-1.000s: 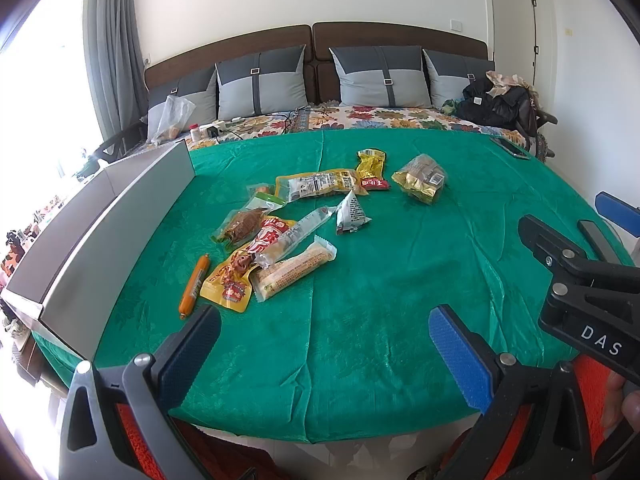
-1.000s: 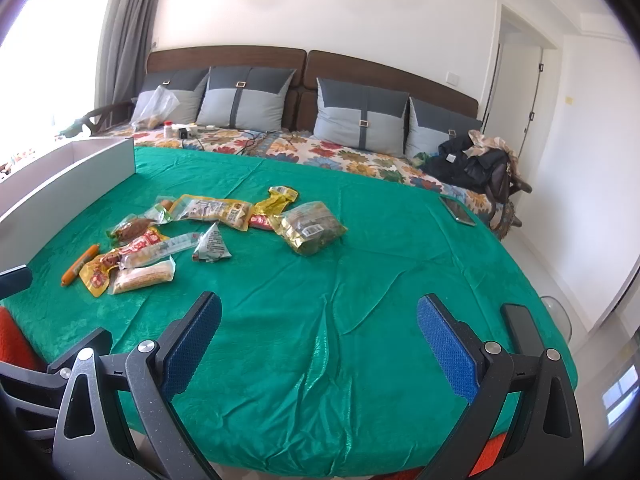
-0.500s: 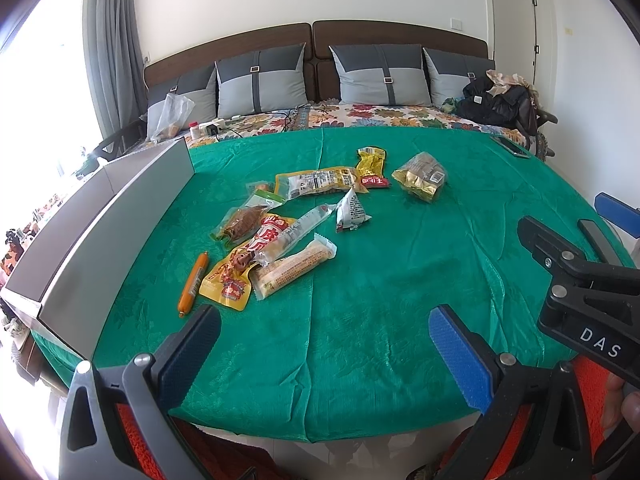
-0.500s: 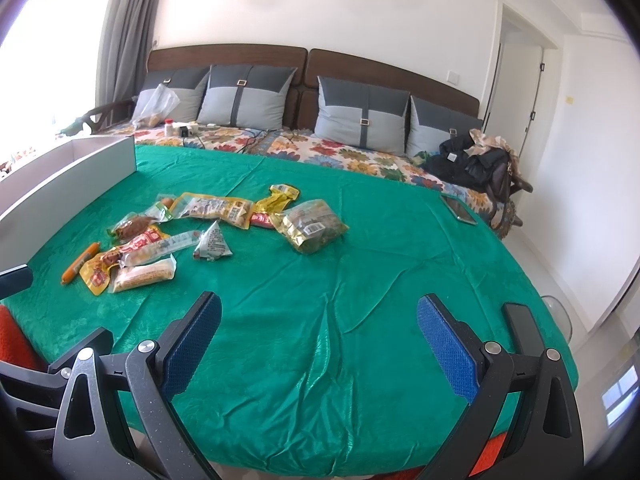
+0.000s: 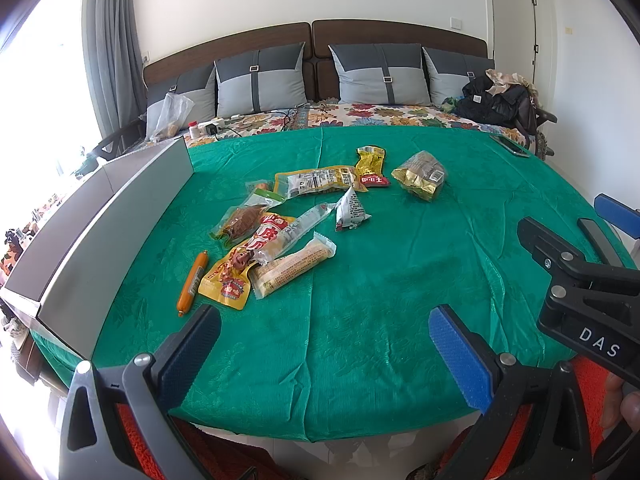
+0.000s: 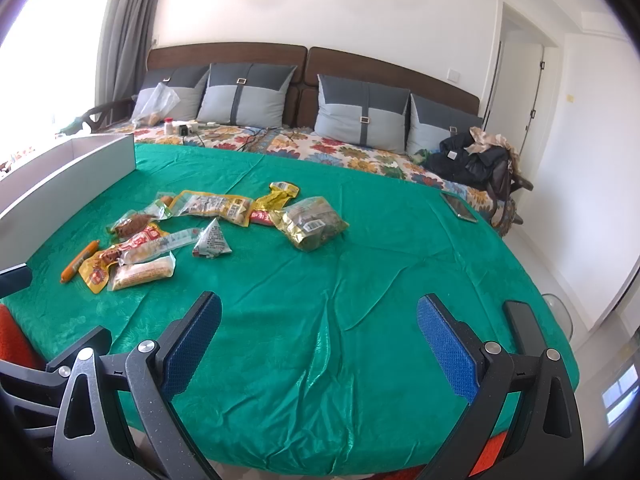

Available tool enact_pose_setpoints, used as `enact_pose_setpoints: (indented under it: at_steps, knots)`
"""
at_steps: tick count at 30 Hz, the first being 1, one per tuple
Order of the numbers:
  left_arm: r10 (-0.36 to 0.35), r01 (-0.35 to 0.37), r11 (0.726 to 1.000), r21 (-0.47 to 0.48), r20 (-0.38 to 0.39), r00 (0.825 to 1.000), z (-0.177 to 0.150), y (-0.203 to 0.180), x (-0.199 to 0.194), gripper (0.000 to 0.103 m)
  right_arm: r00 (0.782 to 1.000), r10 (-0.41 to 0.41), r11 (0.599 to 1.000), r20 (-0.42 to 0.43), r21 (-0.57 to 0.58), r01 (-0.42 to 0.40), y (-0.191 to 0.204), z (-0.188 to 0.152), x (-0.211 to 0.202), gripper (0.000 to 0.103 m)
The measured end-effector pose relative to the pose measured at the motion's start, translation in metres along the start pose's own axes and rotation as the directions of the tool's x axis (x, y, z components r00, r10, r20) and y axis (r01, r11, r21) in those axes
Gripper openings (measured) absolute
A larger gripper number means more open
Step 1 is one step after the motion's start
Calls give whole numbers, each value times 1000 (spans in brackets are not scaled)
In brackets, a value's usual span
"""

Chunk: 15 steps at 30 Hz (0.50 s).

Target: Organize snacks

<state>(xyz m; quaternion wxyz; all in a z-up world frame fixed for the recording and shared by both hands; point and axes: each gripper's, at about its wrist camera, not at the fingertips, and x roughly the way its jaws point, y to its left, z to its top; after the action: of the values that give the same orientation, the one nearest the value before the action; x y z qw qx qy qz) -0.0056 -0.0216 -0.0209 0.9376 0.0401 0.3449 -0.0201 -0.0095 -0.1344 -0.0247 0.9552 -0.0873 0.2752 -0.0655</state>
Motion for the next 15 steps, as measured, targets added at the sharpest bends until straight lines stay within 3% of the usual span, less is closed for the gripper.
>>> enact_pose_setpoints:
  at_steps: [7, 15]
  knots:
    - [-19, 19, 1000, -9, -6, 1000, -6, 0, 4, 103, 1000, 1, 1000, 2, -4, -1, 0, -1, -1, 100]
    - [-54, 48, 997, -63, -96, 994, -6, 12, 19, 103, 1000, -1, 1000, -3, 5, 1, -1, -4, 2, 100]
